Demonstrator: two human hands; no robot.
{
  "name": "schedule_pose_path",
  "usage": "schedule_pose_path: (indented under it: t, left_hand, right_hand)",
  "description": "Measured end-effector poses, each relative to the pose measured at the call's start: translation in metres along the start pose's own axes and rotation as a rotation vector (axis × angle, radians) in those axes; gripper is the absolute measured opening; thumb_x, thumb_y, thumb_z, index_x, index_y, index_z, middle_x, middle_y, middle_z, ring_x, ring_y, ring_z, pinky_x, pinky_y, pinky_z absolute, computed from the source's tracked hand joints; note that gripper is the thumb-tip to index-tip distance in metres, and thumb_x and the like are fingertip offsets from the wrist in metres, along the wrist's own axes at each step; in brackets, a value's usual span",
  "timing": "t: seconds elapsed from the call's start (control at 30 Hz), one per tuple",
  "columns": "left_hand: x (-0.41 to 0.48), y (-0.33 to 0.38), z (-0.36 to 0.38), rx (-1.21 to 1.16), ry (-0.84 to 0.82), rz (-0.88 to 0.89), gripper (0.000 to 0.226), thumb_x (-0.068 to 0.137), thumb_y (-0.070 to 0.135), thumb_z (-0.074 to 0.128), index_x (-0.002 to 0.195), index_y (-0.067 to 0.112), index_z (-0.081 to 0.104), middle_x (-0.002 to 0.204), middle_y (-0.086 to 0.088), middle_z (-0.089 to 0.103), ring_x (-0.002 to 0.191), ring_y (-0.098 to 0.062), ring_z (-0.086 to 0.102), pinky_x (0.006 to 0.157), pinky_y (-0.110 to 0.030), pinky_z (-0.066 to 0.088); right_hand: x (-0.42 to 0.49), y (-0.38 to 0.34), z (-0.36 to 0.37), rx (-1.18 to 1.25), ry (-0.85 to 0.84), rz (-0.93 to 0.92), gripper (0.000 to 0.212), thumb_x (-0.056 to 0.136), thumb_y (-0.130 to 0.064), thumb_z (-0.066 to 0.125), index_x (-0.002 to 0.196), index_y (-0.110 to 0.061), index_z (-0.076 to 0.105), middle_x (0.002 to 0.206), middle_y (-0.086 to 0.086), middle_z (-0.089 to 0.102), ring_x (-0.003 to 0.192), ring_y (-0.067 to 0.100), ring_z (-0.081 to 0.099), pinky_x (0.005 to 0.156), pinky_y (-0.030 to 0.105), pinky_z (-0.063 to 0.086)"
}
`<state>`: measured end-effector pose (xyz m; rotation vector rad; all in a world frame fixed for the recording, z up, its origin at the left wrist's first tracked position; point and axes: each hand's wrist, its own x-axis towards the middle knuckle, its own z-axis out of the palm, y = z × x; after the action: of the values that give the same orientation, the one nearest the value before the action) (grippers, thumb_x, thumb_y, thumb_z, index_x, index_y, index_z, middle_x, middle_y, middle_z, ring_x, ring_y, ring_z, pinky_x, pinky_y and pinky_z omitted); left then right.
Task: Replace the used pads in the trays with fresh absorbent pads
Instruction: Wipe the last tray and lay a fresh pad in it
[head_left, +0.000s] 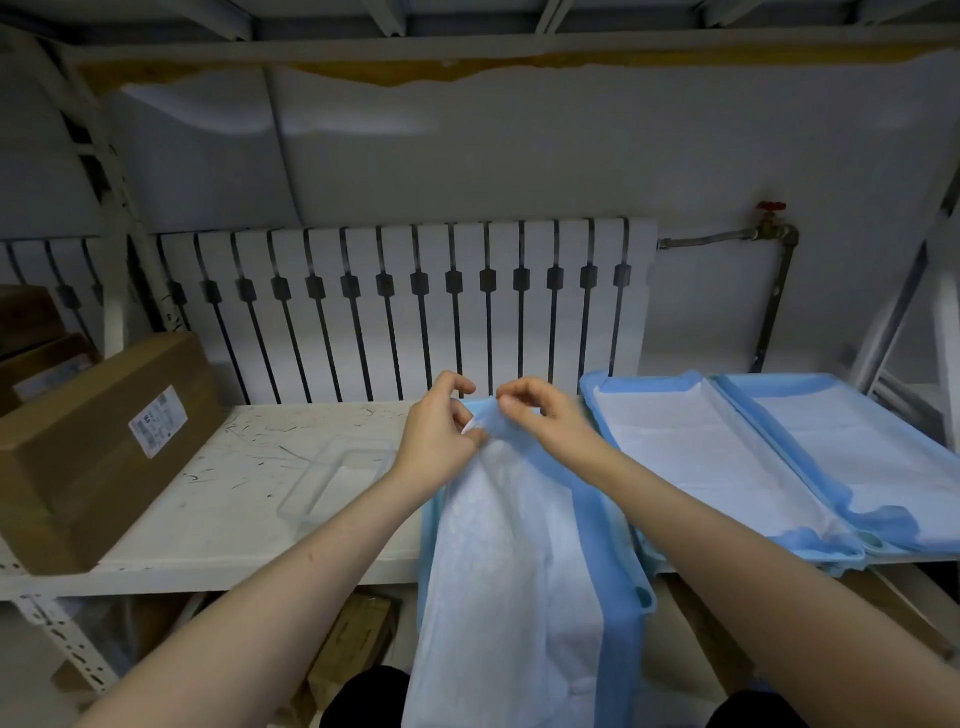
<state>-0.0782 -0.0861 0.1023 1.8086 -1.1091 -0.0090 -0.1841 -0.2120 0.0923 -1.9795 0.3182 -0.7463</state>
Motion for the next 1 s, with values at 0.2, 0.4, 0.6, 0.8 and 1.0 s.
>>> schedule_pose_path:
  t: [0.2, 0.4, 0.6, 0.8, 1.0]
  left_hand:
    - [0.002, 0.000, -0.008, -0.176, 0.077, -0.100, 0.034, 0.081, 0.005, 0.068, 0.106, 0.017, 0.048, 0.069, 0.001, 0.051, 0.061, -0.011, 0.049, 0.063, -0.027, 0.041]
    - [0.009, 0.002, -0.021, 0.043, -0.182, -0.330, 0.014, 0.074, 0.011, 0.069, 0.086, 0.013, 0.064, 0.086, -0.002, 0.063, 0.082, -0.018, 0.060, 0.070, -0.029, 0.048]
    - [0.021, 0.014, -0.041, -0.017, 0.120, -0.307, 0.012, 0.081, 0.014, 0.060, 0.070, 0.011, 0.062, 0.063, 0.000, 0.052, 0.063, -0.018, 0.047, 0.058, -0.027, 0.034]
    - [0.013, 0.033, -0.029, 0.237, 0.298, -0.335, 0.030, 0.085, 0.015, 0.056, 0.114, 0.013, 0.050, 0.117, -0.008, 0.054, 0.110, -0.029, 0.049, 0.090, -0.041, 0.047]
    - [0.000, 0.059, -0.032, 0.131, 0.312, -0.133, 0.069, 0.078, 0.008, 0.063, 0.138, 0.009, 0.030, 0.139, -0.009, 0.028, 0.131, -0.027, 0.026, 0.108, -0.035, 0.027]
  right_hand:
    - [0.008, 0.018, -0.026, -0.534, -0.171, 0.036, 0.039, 0.086, -0.033, 0.066, 0.071, 0.000, 0.051, 0.067, 0.007, 0.039, 0.065, 0.015, 0.038, 0.062, 0.033, 0.033]
    - [0.010, -0.008, -0.039, -0.486, -0.195, 0.006, 0.032, 0.089, -0.030, 0.062, 0.084, 0.000, 0.057, 0.071, 0.003, 0.043, 0.064, 0.013, 0.041, 0.062, 0.029, 0.034]
    - [-0.001, -0.024, -0.075, -0.650, -0.292, 0.181, 0.038, 0.093, -0.035, 0.056, 0.063, -0.016, 0.043, 0.069, 0.004, 0.039, 0.060, 0.015, 0.037, 0.057, 0.027, 0.028]
    - [-0.014, -0.086, -0.063, -0.134, -0.545, 0.494, 0.021, 0.094, -0.031, 0.056, 0.081, -0.015, 0.057, 0.079, -0.002, 0.065, 0.074, 0.012, 0.061, 0.072, 0.023, 0.050]
    - [-0.017, -0.104, -0.052, 0.256, -0.283, 0.471, 0.016, 0.096, -0.021, 0.054, 0.088, -0.011, 0.065, 0.080, 0.001, 0.069, 0.068, 0.009, 0.065, 0.070, 0.022, 0.057]
